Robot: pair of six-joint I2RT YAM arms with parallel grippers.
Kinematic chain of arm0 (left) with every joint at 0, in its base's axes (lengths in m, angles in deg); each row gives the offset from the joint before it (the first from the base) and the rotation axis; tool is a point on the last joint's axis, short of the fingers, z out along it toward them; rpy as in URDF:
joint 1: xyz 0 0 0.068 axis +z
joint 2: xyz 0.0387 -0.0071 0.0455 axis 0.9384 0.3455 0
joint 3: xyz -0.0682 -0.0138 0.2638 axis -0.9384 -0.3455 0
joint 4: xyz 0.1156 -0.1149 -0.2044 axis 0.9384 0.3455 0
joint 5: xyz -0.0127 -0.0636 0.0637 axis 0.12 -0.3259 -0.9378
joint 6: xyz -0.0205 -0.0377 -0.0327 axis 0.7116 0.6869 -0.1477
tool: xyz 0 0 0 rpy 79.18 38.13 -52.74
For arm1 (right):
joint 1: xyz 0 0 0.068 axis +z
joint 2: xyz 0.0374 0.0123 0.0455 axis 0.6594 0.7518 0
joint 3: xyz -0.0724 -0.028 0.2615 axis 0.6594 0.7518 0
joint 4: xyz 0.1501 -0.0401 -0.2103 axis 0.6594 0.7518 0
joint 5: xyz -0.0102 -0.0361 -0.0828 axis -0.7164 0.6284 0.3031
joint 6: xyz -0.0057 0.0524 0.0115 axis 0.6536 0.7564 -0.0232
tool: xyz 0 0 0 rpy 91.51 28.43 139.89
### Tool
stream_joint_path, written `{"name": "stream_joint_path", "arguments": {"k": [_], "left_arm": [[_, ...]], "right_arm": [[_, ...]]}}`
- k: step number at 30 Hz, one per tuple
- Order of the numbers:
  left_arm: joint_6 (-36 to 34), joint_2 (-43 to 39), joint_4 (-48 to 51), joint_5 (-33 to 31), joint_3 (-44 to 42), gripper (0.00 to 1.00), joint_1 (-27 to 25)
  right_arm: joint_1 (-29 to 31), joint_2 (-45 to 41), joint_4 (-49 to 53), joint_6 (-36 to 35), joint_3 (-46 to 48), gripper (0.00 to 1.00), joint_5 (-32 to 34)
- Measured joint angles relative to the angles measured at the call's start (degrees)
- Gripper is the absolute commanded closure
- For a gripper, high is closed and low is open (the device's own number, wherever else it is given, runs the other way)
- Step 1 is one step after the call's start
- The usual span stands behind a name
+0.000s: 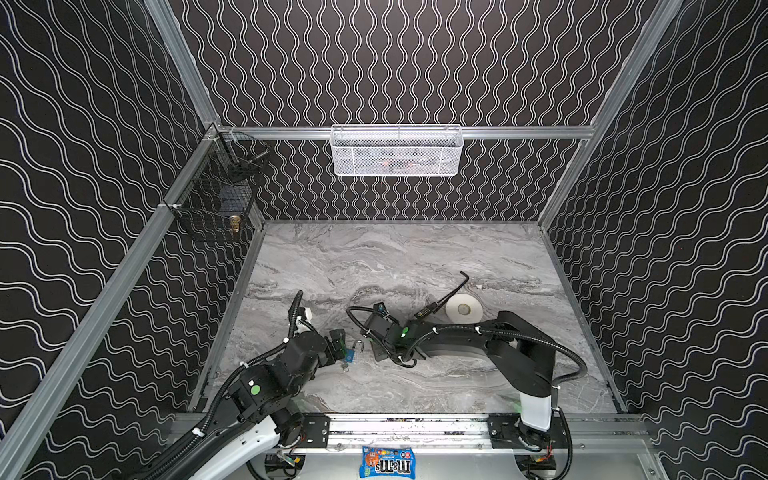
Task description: Unlock with the key
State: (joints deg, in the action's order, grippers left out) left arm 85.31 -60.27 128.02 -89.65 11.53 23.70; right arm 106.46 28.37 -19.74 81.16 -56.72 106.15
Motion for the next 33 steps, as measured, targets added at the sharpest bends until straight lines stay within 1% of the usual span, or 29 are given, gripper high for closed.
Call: {"name": "stream_joint_path", "arguments": {"k": [8,15,23,33], "left_arm": [[2.21,-1.03,-1.77,3.06,0.74,0.03,0.00],[6.34,-0.35,-5.31,6.69,2.60,0.04,0.00],[10.95,4.70,-11.30,11.32,4.98,0.06,0.00],[16.85,14.40,-22.32,17.42,6.40,0.08,0.00]], "right_arm": [[-0.07,-7.80,-4.35,-4.48,6.64,1.00,-1.16],[-0.44,-16.83,-7.06,-5.77,12.07,1.00,-3.21],[-0.72,-24.85,-7.23,-5.25,15.74,1.00,-4.70],[-0.72,-35.28,-7.39,-3.15,17.75,1.00,-4.87]]}}
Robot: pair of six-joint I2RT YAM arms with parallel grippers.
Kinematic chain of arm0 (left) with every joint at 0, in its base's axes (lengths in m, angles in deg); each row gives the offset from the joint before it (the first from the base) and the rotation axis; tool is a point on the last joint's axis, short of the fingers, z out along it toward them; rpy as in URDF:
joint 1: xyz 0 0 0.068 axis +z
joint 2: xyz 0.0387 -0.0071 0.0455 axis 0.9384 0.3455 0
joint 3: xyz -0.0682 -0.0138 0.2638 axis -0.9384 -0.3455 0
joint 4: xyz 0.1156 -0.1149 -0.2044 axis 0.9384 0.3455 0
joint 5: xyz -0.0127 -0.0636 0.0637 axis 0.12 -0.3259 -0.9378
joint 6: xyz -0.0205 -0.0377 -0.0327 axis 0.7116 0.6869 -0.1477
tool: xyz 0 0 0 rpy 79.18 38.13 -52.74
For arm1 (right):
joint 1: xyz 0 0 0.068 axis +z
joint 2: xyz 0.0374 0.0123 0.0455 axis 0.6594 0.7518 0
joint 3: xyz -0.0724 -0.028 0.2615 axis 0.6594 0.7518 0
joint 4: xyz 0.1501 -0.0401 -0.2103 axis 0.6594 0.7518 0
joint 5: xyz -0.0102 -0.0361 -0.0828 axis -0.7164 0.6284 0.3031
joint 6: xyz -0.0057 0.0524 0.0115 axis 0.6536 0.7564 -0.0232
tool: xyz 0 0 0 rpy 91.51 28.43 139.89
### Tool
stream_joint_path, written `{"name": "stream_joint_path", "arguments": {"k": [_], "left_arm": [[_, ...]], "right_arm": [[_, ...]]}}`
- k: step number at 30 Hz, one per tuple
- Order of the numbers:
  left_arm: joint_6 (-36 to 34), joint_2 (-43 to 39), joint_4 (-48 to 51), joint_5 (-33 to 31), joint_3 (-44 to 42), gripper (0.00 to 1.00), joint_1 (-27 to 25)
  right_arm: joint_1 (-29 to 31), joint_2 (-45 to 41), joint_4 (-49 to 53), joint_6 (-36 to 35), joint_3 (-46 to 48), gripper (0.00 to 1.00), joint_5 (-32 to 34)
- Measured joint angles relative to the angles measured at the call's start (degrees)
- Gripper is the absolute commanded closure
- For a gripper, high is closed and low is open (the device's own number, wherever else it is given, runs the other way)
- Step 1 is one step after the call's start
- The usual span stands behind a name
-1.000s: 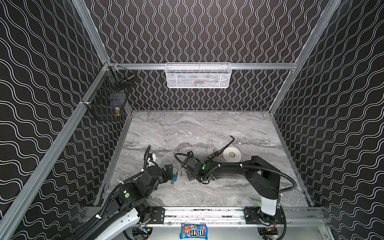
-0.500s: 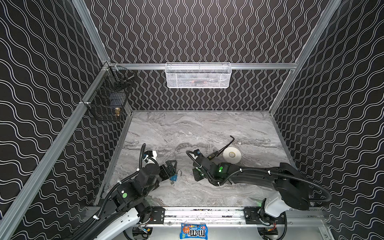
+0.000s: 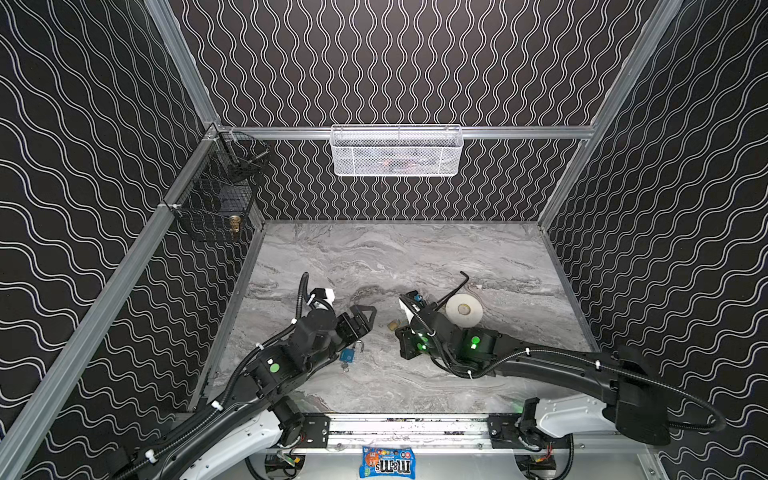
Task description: Unlock with the key
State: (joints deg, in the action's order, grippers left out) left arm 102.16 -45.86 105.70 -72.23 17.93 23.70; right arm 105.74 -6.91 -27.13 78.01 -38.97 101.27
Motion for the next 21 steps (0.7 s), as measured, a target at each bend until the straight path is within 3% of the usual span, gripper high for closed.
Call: {"name": "stream_joint_path", "arguments": {"k": [10,21], "left_arm": [[4.09,8.22,-12.66,1.90,0.22,0.11,-1.60],[6.95,10.25,-18.71,-3.50,1.25,0.11,-6.95]], "right_arm": [[0.00,-6.25,-5.49,-0.28,1.46,1.00,-0.09],[0.00,-7.67,-13.68,-0.48,1.49,1.00,-2.10]]}}
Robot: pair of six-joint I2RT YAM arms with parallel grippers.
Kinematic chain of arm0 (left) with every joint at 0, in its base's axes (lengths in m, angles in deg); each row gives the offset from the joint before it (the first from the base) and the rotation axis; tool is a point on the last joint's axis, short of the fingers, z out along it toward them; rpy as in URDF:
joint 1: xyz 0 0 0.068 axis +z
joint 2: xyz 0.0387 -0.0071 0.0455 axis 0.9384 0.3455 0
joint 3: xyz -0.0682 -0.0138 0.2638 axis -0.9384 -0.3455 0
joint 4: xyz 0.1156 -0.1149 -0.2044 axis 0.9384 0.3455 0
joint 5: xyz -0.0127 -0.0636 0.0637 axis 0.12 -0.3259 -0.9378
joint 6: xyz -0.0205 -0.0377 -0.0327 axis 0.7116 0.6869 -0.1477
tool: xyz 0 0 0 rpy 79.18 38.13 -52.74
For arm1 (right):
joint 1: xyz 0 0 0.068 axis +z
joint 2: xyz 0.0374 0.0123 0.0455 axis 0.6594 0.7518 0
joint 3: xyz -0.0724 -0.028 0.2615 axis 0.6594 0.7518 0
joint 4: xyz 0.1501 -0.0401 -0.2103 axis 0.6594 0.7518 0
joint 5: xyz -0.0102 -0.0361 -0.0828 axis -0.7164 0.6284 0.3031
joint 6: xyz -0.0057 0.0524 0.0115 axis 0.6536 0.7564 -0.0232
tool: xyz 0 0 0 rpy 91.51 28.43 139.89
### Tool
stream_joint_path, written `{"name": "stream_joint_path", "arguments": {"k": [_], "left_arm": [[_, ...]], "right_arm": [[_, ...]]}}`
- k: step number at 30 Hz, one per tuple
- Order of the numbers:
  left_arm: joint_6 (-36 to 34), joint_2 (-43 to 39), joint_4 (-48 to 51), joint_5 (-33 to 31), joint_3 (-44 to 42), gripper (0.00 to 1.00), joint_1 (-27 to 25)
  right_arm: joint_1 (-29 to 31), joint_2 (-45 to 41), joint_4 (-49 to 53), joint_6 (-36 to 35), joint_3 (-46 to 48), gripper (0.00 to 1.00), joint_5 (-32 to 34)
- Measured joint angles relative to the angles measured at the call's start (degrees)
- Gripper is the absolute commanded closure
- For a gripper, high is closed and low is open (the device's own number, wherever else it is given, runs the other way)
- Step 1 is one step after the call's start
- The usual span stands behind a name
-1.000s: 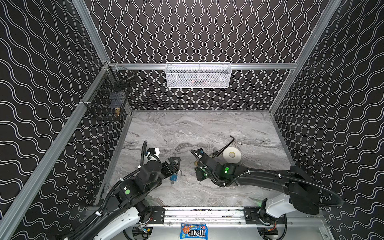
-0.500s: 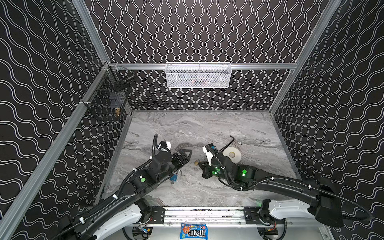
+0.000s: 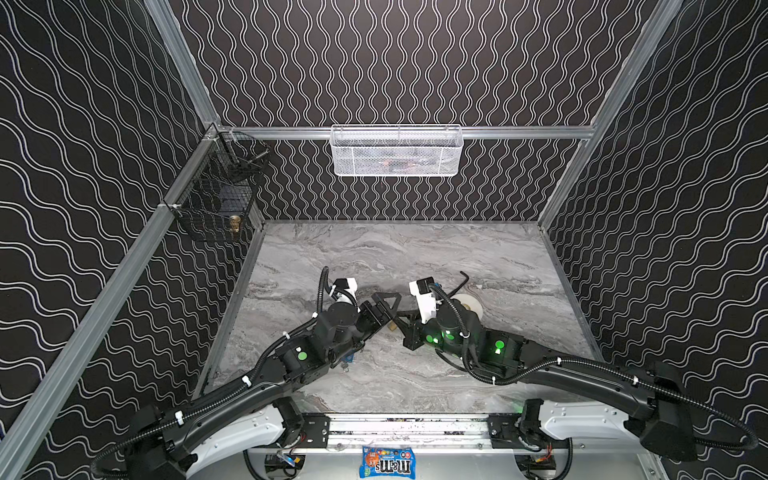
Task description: Unlock with the key
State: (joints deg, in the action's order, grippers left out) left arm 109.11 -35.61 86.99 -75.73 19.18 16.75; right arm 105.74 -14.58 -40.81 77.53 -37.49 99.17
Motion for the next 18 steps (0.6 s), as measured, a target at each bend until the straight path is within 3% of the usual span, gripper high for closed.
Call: {"name": "stream_joint_path", "arguments": {"k": [18], "left_arm": [[3.48,-1.70,-6.36,-3.54,-1.97,0.18,-1.97]], "right_arm": [[0.00,3.76,-6.82,-0.04,-0.59,1.00,-1.68]]}}
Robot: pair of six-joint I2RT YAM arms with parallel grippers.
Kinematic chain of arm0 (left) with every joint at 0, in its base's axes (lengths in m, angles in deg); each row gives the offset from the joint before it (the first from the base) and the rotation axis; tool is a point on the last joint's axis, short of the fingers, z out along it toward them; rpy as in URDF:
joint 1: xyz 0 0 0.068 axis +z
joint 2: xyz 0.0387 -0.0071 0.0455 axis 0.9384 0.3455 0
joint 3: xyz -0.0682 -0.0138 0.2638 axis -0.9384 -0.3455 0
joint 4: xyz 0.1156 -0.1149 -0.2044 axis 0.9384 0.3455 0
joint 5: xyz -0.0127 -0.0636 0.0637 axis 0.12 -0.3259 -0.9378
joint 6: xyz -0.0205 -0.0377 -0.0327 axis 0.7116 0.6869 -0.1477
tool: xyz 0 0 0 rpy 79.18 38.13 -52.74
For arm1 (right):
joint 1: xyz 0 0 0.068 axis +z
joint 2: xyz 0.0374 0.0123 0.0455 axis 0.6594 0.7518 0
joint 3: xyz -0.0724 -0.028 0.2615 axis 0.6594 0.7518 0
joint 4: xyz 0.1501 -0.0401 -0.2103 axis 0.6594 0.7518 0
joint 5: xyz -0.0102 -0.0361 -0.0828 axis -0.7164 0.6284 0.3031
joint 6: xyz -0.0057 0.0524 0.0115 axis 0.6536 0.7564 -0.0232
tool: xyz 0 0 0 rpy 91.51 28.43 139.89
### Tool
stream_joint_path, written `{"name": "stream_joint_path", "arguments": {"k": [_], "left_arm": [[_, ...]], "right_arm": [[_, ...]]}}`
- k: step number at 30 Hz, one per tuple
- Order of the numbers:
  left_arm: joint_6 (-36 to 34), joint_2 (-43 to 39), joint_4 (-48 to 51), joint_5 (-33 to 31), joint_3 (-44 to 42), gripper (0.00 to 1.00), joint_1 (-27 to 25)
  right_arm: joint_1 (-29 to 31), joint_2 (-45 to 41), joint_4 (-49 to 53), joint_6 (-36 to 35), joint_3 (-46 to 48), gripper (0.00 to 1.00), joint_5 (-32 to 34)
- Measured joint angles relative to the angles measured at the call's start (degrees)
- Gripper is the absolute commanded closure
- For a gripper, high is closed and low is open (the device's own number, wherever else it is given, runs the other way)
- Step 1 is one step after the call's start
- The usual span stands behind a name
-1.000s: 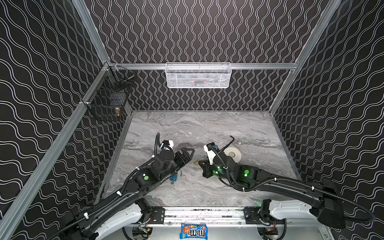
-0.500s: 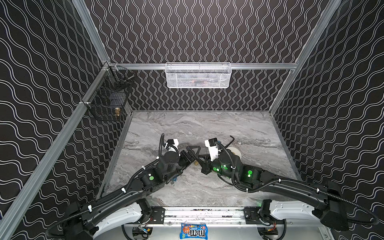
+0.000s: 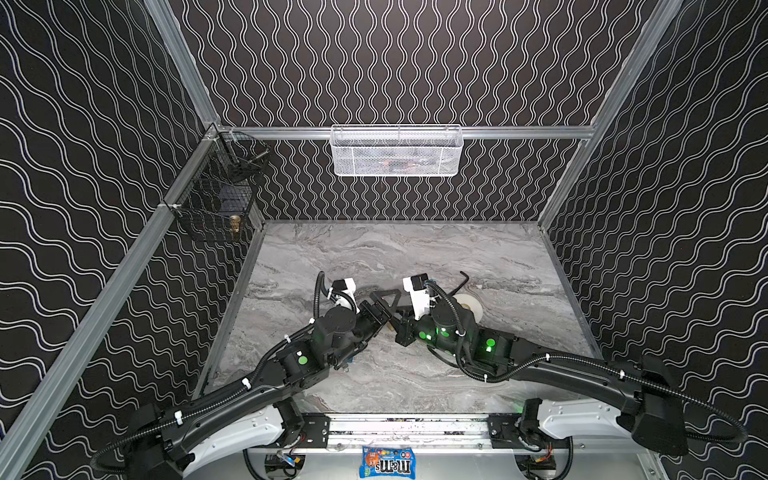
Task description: Unlock with the key
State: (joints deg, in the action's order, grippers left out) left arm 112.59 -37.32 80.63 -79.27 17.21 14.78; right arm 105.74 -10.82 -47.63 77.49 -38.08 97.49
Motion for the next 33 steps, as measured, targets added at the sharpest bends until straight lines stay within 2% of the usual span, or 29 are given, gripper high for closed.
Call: {"name": "stream_joint_path", "arguments": {"k": [7,13,26,33], "left_arm": [[1.22,-1.27,-0.11,-0.83,-1.11,0.19,-0.04],[1.29,-2.84,0.20,-1.86,-1.36,0.31,-0.04],[1.79,-4.48,2.58,-4.44,-2.25,0.63,-0.04],[2.64,-4.81,4.17,-5.22,-2.27,0.76,-0.04]], "right_arm": [[0.00,0.17,-1.01,0.02,0.37,1.00,0.00],[0.00,0.74,-1.44,-0.81,-0.13,1.00,-0.39],[0.02,-1.99,-1.57,-0.74,3.08,1.00,-0.09],[0.02,-2.89,-1.55,-0.76,3.61,1.00,0.94]]}}
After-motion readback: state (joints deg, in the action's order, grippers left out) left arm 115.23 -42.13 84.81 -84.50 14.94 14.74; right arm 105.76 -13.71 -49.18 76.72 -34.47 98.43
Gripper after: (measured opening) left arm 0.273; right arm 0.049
